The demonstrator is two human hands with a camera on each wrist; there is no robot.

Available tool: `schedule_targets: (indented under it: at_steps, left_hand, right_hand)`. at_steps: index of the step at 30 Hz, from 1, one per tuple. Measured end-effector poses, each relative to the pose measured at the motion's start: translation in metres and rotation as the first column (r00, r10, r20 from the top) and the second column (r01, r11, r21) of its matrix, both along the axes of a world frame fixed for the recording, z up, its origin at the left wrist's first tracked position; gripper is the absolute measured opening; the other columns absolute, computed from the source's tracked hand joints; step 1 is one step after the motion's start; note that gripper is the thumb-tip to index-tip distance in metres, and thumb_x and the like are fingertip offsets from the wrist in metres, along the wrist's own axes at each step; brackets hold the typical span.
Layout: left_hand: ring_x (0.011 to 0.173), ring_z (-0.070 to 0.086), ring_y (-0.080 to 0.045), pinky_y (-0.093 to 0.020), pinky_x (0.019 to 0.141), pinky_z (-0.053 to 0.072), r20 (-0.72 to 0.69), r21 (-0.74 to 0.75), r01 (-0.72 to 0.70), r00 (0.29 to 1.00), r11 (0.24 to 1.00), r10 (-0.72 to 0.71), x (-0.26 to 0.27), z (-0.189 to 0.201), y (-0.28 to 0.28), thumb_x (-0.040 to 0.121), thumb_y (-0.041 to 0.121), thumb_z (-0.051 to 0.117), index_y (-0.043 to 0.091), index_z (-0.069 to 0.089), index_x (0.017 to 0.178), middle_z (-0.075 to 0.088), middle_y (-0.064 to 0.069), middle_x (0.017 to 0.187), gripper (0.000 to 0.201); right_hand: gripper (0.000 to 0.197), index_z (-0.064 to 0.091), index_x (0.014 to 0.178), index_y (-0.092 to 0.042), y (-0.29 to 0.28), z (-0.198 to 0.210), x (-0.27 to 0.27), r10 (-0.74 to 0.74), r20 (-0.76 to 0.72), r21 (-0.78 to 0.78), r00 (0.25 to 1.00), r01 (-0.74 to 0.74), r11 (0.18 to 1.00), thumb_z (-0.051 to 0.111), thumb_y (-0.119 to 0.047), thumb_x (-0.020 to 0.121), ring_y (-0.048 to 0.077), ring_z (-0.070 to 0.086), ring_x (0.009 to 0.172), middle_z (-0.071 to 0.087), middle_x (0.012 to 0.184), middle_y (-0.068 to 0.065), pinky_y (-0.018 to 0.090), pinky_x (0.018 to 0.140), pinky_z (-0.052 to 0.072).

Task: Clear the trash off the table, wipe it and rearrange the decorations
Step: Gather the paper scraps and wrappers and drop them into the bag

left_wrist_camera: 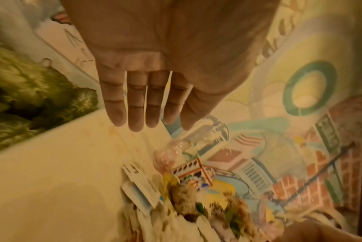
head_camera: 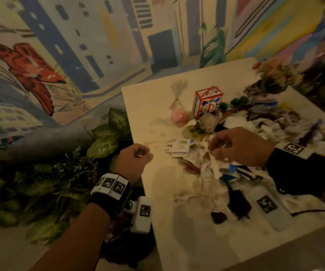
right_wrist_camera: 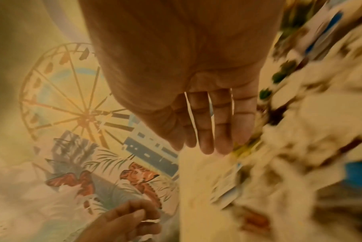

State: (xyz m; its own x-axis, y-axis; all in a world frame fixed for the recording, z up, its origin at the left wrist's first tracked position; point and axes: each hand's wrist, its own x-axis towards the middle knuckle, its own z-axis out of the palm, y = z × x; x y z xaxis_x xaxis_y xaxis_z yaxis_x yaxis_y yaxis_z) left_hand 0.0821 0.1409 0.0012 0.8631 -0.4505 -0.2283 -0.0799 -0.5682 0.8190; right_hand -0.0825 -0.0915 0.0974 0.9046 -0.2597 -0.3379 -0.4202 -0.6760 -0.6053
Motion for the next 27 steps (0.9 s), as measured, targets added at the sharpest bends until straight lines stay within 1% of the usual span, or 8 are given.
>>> schedule_targets:
  at_steps: [5, 9, 12, 15, 18, 22, 25, 27]
  left_hand:
    - [0.104, 0.058, -0.027, -0.035, 0.086, 0.048, 0.057, 0.259, 0.137, 0.986, 0.956, -0.156, -0.032, 0.0, -0.076, 0.084, 0.029, 0.068, 0.021, 0.057, 0.114, 0.056, -0.004, 0.123, 0.033]
    - [0.118, 0.049, -0.031, -0.033, 0.091, 0.042, 0.045, 0.396, 0.103, 0.99, 0.913, -0.131, -0.043, -0.01, -0.109, 0.083, 0.032, 0.068, 0.02, 0.043, 0.135, 0.041, -0.009, 0.137, 0.059]
    - [0.124, 0.044, -0.034, -0.041, 0.097, 0.044, 0.025, 0.474, 0.113, 0.99, 0.873, -0.142, -0.043, -0.02, -0.124, 0.076, 0.038, 0.073, 0.022, 0.03, 0.143, 0.03, -0.011, 0.143, 0.081]
    - [0.141, 0.021, -0.039, -0.05, 0.107, 0.035, -0.074, 0.58, 0.164, 0.986, 0.798, -0.149, -0.042, -0.026, -0.138, 0.064, 0.055, 0.078, 0.035, 0.01, 0.149, -0.001, -0.008, 0.158, 0.11]
    - [0.144, 0.002, -0.043, -0.057, 0.109, 0.028, -0.187, 0.598, 0.197, 0.977, 0.777, -0.105, -0.044, -0.03, -0.148, 0.052, 0.066, 0.079, 0.044, -0.004, 0.148, -0.024, -0.004, 0.156, 0.129]
    - [0.143, -0.003, -0.045, -0.064, 0.109, 0.025, -0.211, 0.62, 0.222, 0.971, 0.752, -0.113, -0.049, -0.039, -0.156, 0.044, 0.073, 0.077, 0.045, -0.002, 0.147, -0.018, -0.003, 0.157, 0.132]
    - [0.135, 0.02, -0.05, -0.061, 0.102, 0.037, -0.181, 0.601, 0.189, 0.979, 0.777, -0.098, -0.052, -0.045, -0.163, 0.047, 0.067, 0.079, 0.038, 0.019, 0.143, 0.002, -0.006, 0.15, 0.117]
    - [0.125, 0.034, -0.051, -0.057, 0.096, 0.043, -0.152, 0.582, 0.148, 0.986, 0.8, -0.072, -0.053, -0.047, -0.166, 0.052, 0.056, 0.082, 0.033, 0.029, 0.135, 0.009, -0.009, 0.142, 0.1]
  right_hand:
    - [0.024, 0.065, 0.1, -0.02, -0.068, -0.019, -0.041, -0.024, -0.087, -0.128, 0.996, 0.012, 0.992, 0.071, -0.034, 0.082, 0.005, 0.057, 0.085, 0.063, 0.103, -0.006, 0.018, 0.069, 0.043]
    - [0.043, 0.057, 0.113, -0.026, -0.086, -0.041, -0.053, 0.01, -0.183, -0.262, 0.983, -0.058, 0.963, 0.074, -0.041, 0.077, 0.015, 0.048, 0.098, 0.05, 0.113, -0.005, 0.027, 0.08, 0.039]
    - [0.062, 0.049, 0.124, -0.028, -0.09, -0.057, -0.052, 0.049, -0.2, -0.333, 0.978, -0.115, 0.936, 0.076, -0.046, 0.071, 0.023, 0.042, 0.12, 0.044, 0.133, 0.002, 0.034, 0.095, 0.041]
    - [0.085, 0.031, 0.14, -0.033, -0.087, -0.072, -0.047, 0.131, -0.291, -0.394, 0.948, -0.243, 0.886, 0.072, -0.055, 0.069, 0.029, 0.021, 0.139, 0.021, 0.152, 0.004, 0.044, 0.111, 0.03]
    - [0.108, 0.012, 0.146, -0.04, -0.08, -0.088, -0.039, 0.172, -0.363, -0.441, 0.916, -0.332, 0.834, 0.072, -0.067, 0.061, 0.035, 0.004, 0.144, 0.0, 0.157, 0.002, 0.054, 0.113, 0.02]
    - [0.119, -0.001, 0.146, -0.043, -0.071, -0.111, -0.028, 0.15, -0.43, -0.393, 0.89, -0.334, 0.857, 0.072, -0.071, 0.056, 0.037, -0.008, 0.145, -0.014, 0.158, 0.003, 0.063, 0.114, 0.009]
    - [0.113, -0.002, 0.146, -0.042, -0.065, -0.125, -0.018, 0.128, -0.437, -0.41, 0.89, -0.324, 0.853, 0.067, -0.072, 0.062, 0.038, -0.008, 0.144, -0.014, 0.158, 0.003, 0.069, 0.109, 0.008]
    - [0.103, 0.001, 0.147, -0.039, -0.063, -0.132, -0.012, 0.127, -0.419, -0.414, 0.899, -0.313, 0.854, 0.068, -0.061, 0.071, 0.04, -0.007, 0.144, -0.011, 0.158, 0.006, 0.069, 0.107, 0.014]
